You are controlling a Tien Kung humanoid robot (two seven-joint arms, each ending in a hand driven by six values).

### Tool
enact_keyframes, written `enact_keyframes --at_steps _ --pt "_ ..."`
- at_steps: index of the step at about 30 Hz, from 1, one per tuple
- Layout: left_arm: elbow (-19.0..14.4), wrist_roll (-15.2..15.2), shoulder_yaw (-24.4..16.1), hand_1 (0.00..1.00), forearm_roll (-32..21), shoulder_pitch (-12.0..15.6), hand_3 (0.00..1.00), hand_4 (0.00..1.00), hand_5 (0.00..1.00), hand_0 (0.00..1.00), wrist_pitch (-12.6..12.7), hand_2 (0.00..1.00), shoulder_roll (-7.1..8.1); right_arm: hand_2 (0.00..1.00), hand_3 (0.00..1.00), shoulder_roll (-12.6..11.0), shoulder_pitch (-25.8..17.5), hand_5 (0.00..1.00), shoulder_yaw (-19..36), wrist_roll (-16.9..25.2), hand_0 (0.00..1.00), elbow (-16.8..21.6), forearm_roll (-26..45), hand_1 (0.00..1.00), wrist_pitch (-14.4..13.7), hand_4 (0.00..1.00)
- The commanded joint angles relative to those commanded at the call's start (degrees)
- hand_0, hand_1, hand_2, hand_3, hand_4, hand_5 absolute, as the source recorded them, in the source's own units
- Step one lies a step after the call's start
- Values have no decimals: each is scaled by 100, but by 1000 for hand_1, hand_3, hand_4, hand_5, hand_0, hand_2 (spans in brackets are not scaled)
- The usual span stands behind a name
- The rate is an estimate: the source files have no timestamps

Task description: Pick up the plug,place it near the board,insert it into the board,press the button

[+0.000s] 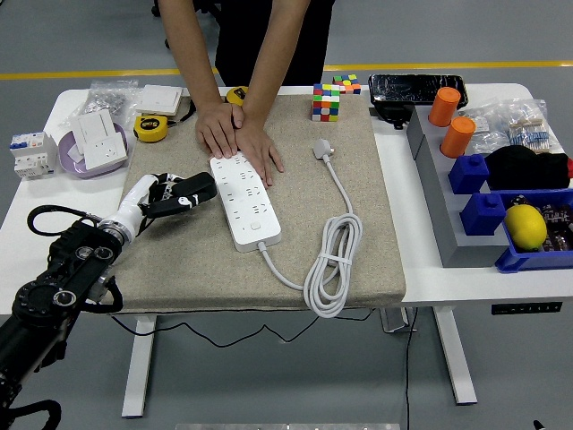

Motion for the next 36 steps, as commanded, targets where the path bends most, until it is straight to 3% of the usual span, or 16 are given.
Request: enact_keyframes --at_steps 3,4,9,10,15,16,21,22,27,28,36 --pt "13 -10 -32 505 257 -10 434 668 278 778 67 368 6 832 845 1 6 998 -21 7 971 0 19 894 2 998" --pt "16 -15 -48 547 372 -16 444 672 279 793 98 426 8 831 845 1 9 998 -28 8 971 0 26 893 2 998" --pt "-15 -46 -117 547 775 -26 444 672 279 793 231 426 27 831 845 3 -3 998 -28 5 971 0 25 893 5 998" --pt "-30 -53 -129 632 825 -26 473 696 289 832 250 496 30 832 844 4 -7 998 -23 3 971 0 20 894 5 998" --pt "-94 -69 -172 632 988 -50 473 696 289 832 277 496 45 832 844 6 -14 998 3 1 971 0 14 894 6 998" --pt "-101 -67 -177 836 1011 -54 537 908 340 909 271 724 47 832 845 7 -12 998 4 2 971 0 17 895 6 998" --pt "-111 -71 -193 836 1118 -71 537 908 340 909 251 724 57 832 845 13 1 998 -6 9 971 0 42 895 10 998" --pt "-111 -79 -198 998 1128 -75 753 998 391 998 249 994 58 831 845 16 4 998 2 9 970 0 43 895 10 998" --pt "-124 -100 -247 998 1125 -85 753 998 391 998 253 994 61 831 845 14 7 998 12 8 970 0 47 895 13 998" --pt "-129 -102 -264 998 1136 -88 909 998 439 998 255 998 63 831 845 14 8 998 9 8 969 0 52 895 13 998" --pt "-152 -107 -345 998 1164 -92 931 998 476 998 233 998 78 831 844 25 4 998 -1 11 969 0 72 893 17 998"
